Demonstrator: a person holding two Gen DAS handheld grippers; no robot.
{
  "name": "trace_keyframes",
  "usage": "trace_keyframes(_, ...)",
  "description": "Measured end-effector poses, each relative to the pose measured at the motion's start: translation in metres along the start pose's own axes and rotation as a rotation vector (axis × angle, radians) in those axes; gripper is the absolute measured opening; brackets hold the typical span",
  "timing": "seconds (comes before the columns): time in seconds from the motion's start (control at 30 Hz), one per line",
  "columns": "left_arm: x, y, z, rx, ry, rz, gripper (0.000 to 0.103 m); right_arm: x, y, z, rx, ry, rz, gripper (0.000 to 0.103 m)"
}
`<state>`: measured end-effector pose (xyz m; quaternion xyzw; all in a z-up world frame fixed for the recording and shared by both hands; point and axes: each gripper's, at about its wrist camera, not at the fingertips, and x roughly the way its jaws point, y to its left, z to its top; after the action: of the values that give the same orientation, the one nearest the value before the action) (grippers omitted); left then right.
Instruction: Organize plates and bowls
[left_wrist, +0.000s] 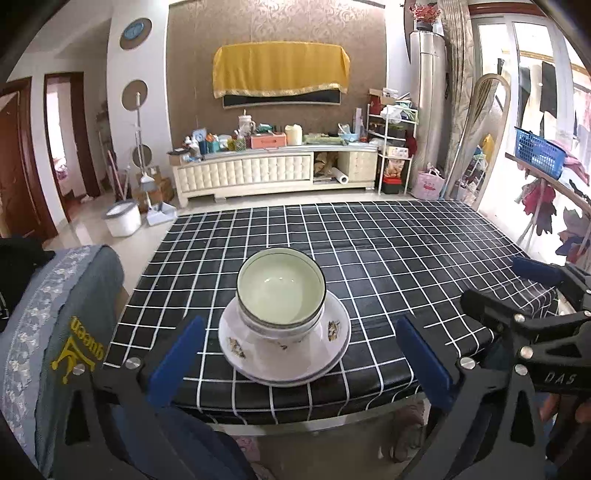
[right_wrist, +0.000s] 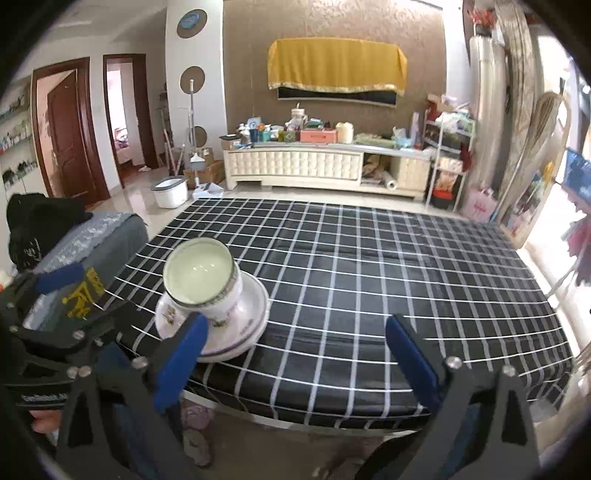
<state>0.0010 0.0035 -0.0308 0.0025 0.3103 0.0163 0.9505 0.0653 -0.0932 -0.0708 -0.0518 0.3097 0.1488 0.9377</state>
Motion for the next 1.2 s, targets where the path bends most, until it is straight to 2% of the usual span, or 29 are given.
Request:
trace_keyframes(0.13,-0.015,-0.006,-0.014,-0.003,-0.005,0.009,0.102,-0.013,-0.004,-0.015,0.011,-0.004,-0.024,0.103)
trace_keyframes(0.4,-0.031,-0.012,-0.024,-0.009,-0.027,-0.011,0.102,-0.049,-0.008,-0.028,0.036,-0.071,-0.075,0.103)
trace_keyframes(0.63,-0.046,-0.019,-0.027,0.006,-0.059,-0.022,0.102,-0.065,-0.012,-0.039,0.055,-0.099,-0.079,0.103)
trace_keyframes(1.2,-0.057,-0.019,-0.032,-0.011,-0.068,-0.050,0.102,-0.076,-0.010,-0.047,0.064,-0.114,-0.068,0.103)
